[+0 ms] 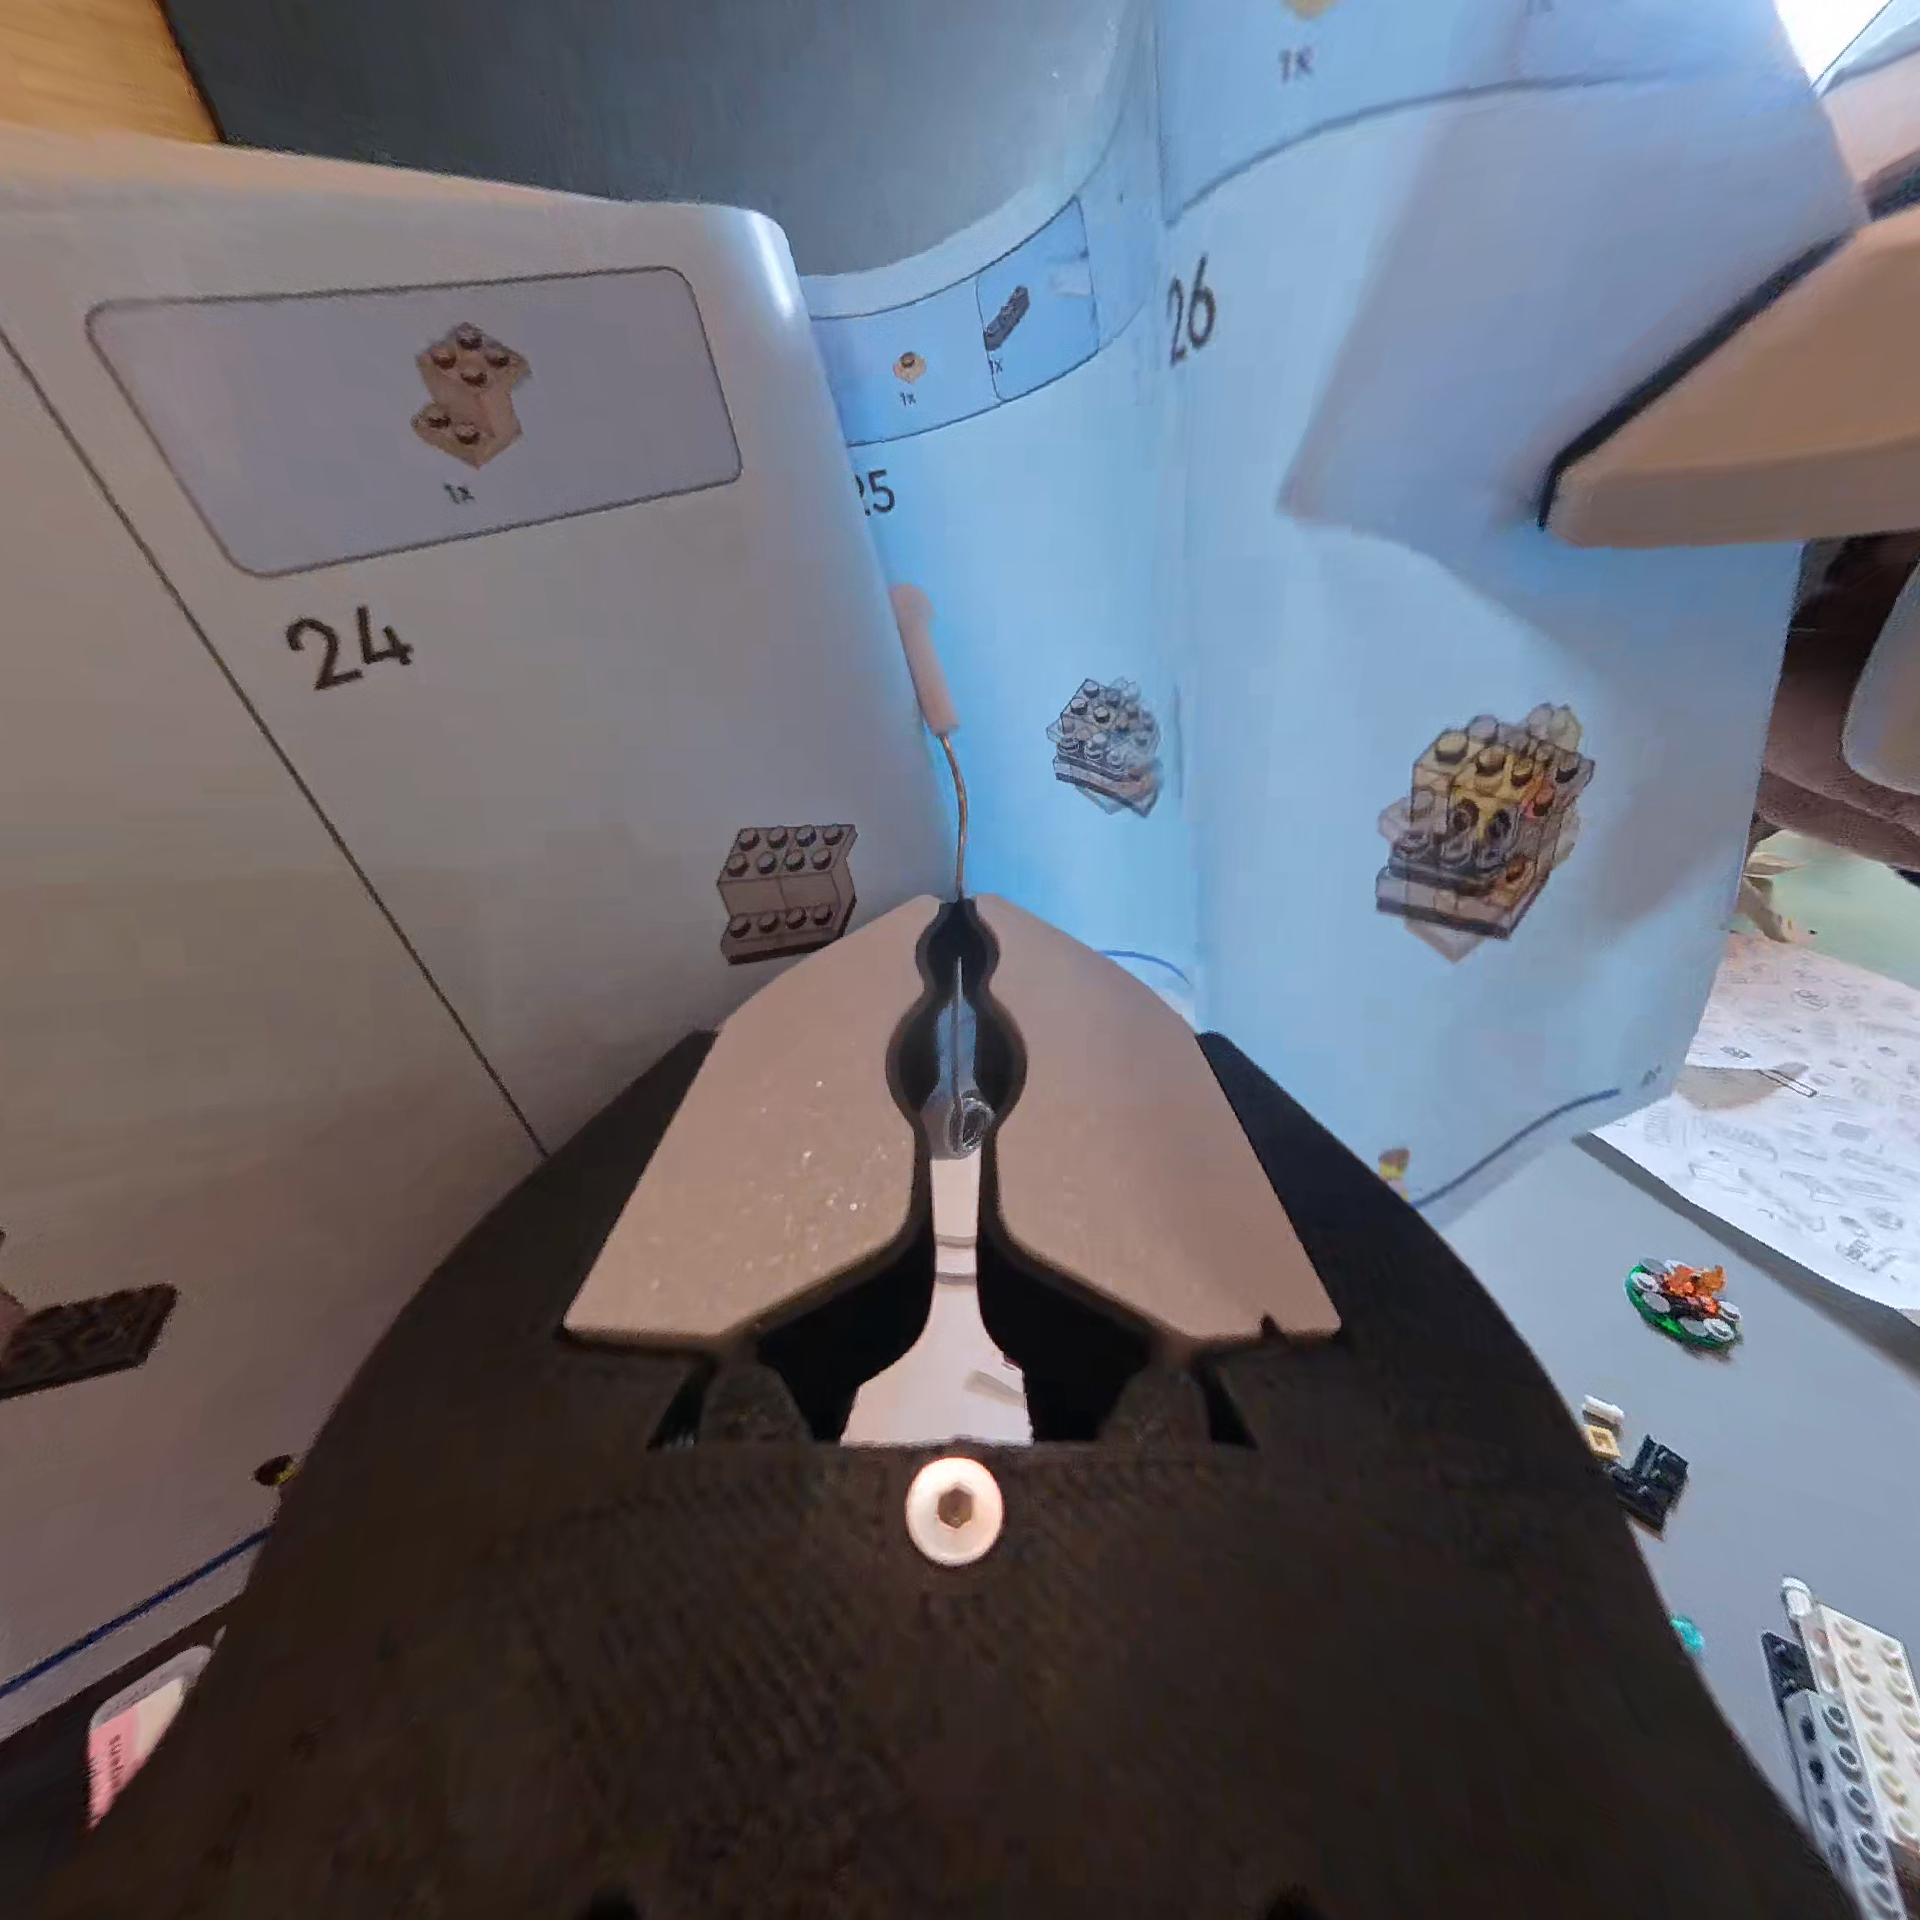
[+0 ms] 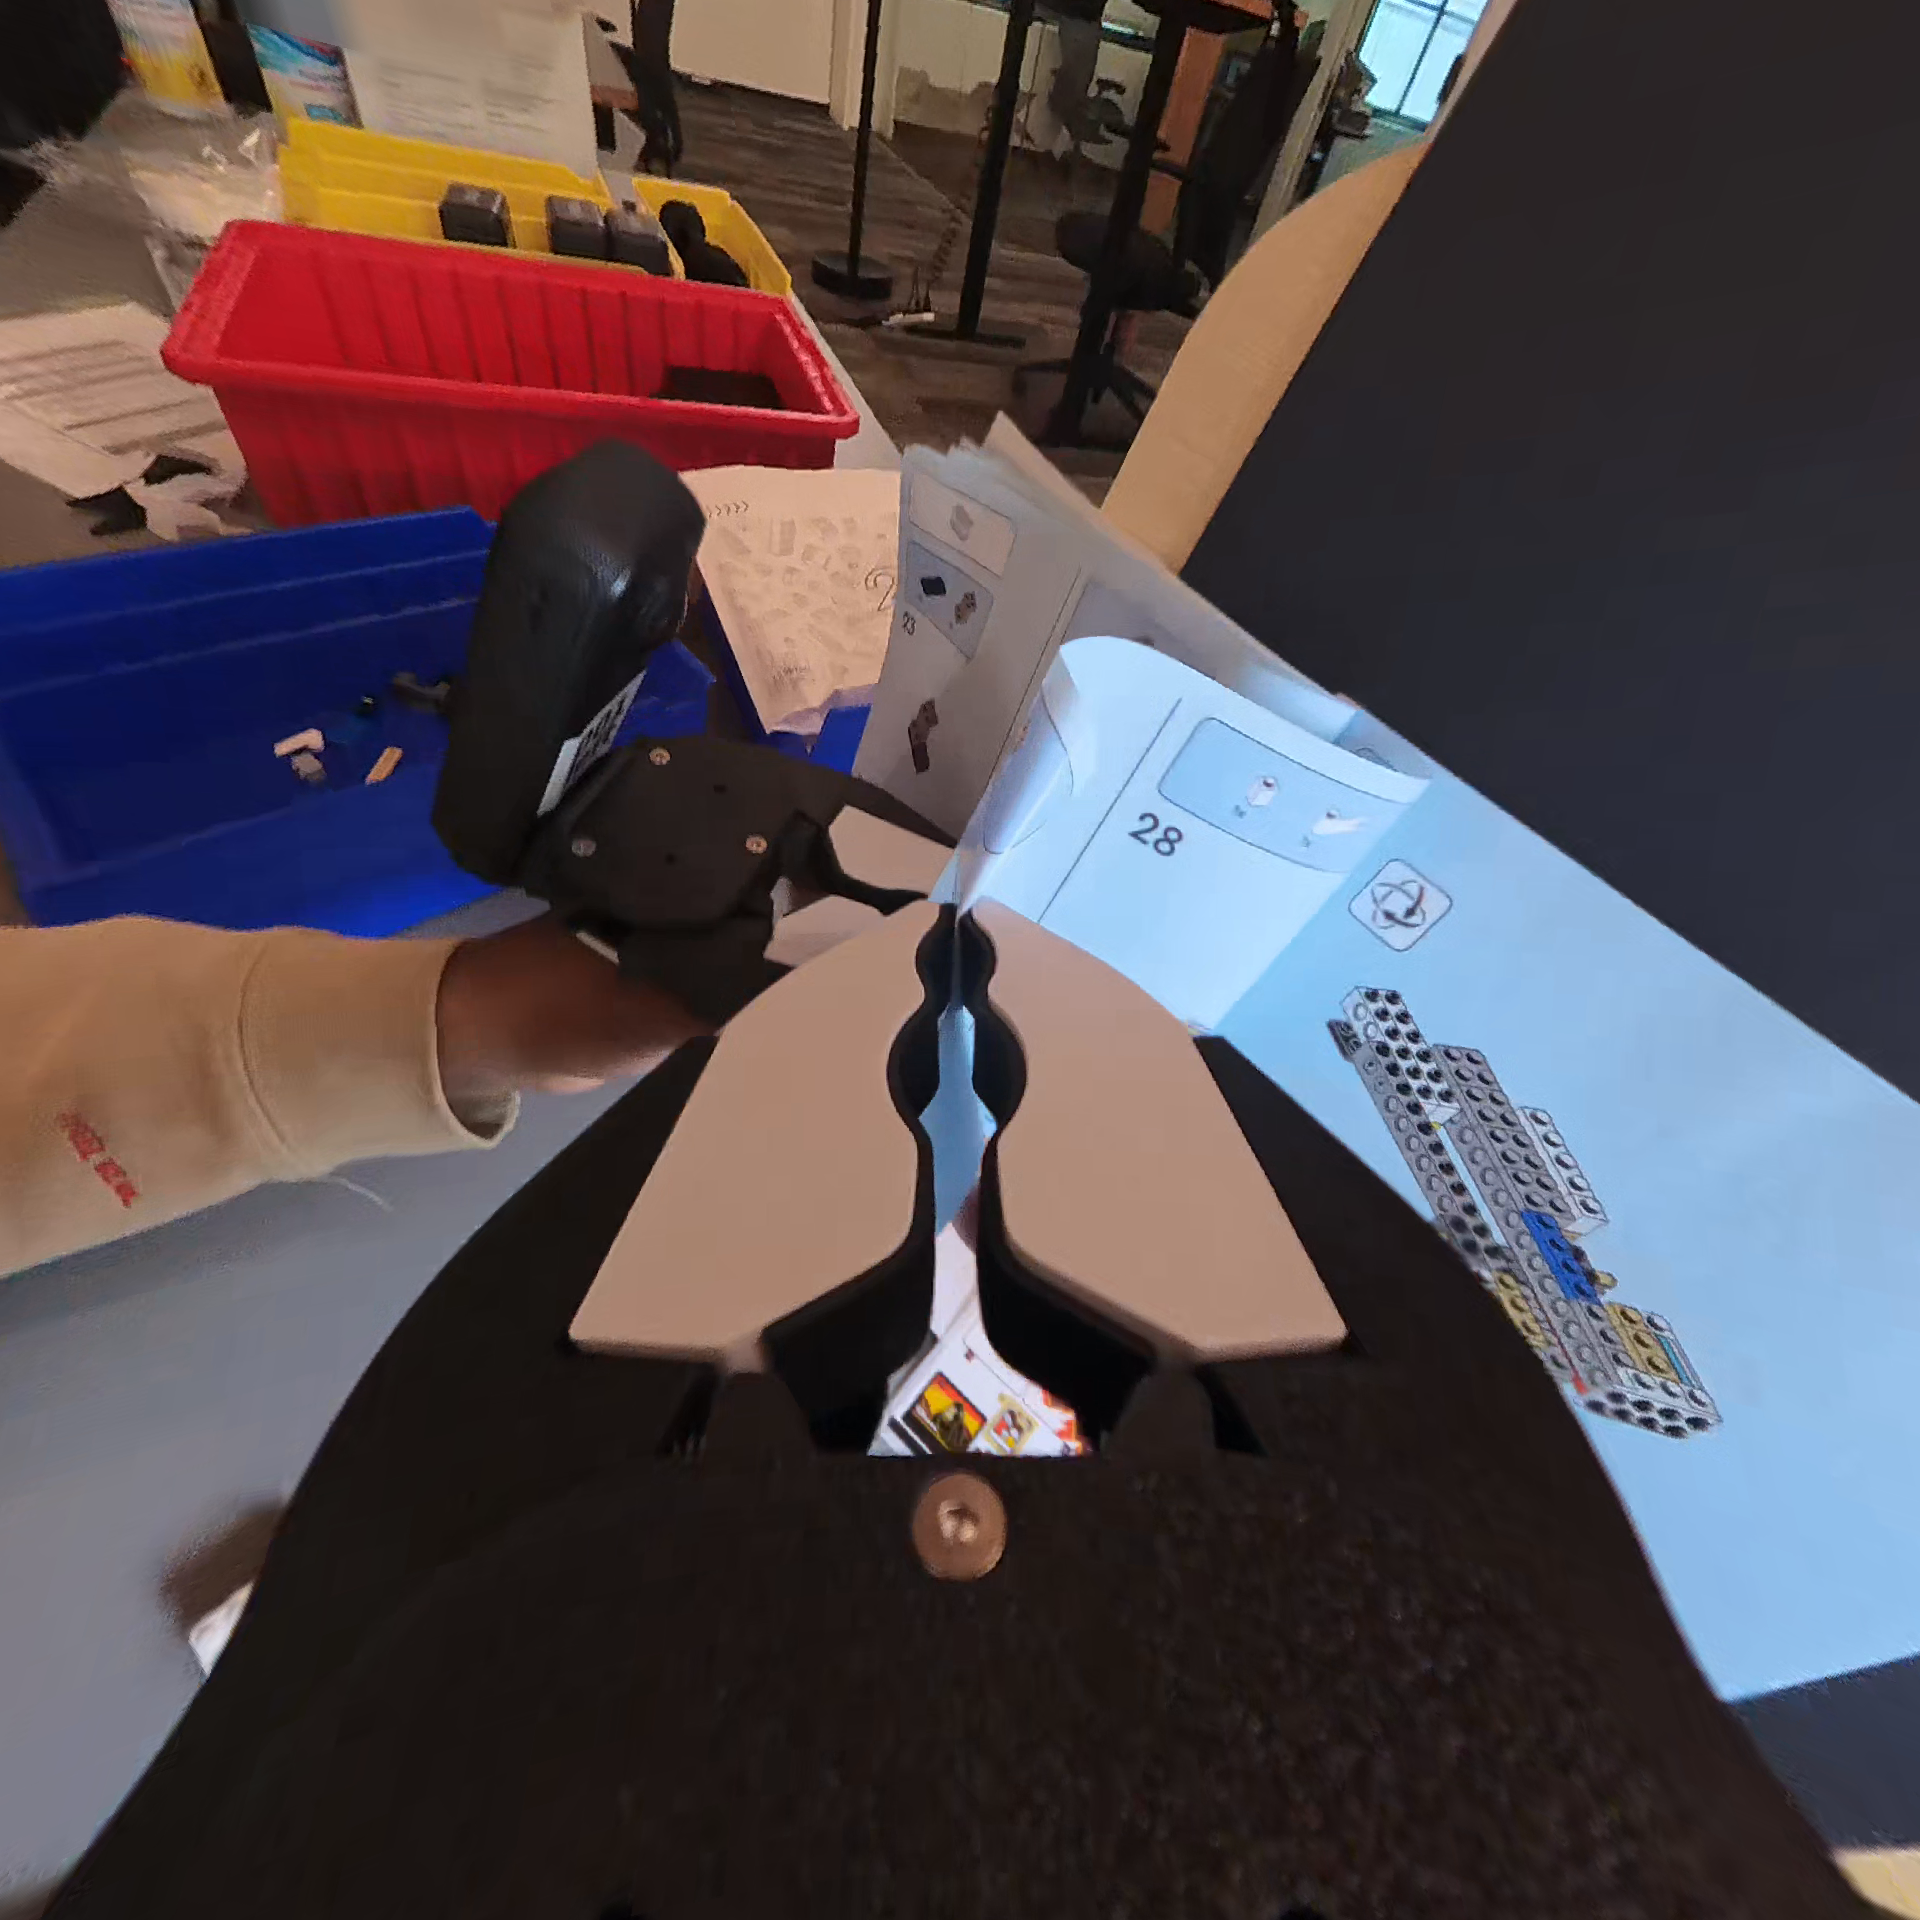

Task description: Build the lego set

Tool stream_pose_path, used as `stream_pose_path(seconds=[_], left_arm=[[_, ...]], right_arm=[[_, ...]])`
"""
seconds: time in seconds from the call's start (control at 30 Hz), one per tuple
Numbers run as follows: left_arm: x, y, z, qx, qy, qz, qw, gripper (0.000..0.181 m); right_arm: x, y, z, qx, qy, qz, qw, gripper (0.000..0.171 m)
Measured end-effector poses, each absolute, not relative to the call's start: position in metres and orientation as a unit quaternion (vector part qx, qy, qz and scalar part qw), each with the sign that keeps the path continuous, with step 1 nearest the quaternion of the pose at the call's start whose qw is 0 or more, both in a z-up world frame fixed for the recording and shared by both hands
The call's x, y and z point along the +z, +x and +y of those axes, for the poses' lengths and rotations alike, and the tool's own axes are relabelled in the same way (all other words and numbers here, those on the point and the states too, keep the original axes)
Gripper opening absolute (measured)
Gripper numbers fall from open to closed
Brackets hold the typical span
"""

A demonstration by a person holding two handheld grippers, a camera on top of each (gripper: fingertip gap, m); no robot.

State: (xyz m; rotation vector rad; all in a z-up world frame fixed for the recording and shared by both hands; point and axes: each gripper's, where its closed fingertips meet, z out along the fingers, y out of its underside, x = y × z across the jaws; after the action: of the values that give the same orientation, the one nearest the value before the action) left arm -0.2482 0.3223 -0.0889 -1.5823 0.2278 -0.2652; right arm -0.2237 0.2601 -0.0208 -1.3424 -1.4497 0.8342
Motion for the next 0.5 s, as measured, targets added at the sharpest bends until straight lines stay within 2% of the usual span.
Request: stream_pose_path(seconds=[0.27, 0.5], left_arm=[[-0.089, -0.249, 0.319, -0.178, -0.694, 0.068, 0.694, 0.002], [-0.089, -0.254, 0.311, -0.215, -0.647, -0.019, 0.732, 0.002]], right_arm=[[0.021, -0.185, 0.313, 0.448, -0.58, -0.46, 0.501, 0.0], [0.01, -0.17, 0.31, 0.471, -0.555, -0.482, 0.488, 0.0]])
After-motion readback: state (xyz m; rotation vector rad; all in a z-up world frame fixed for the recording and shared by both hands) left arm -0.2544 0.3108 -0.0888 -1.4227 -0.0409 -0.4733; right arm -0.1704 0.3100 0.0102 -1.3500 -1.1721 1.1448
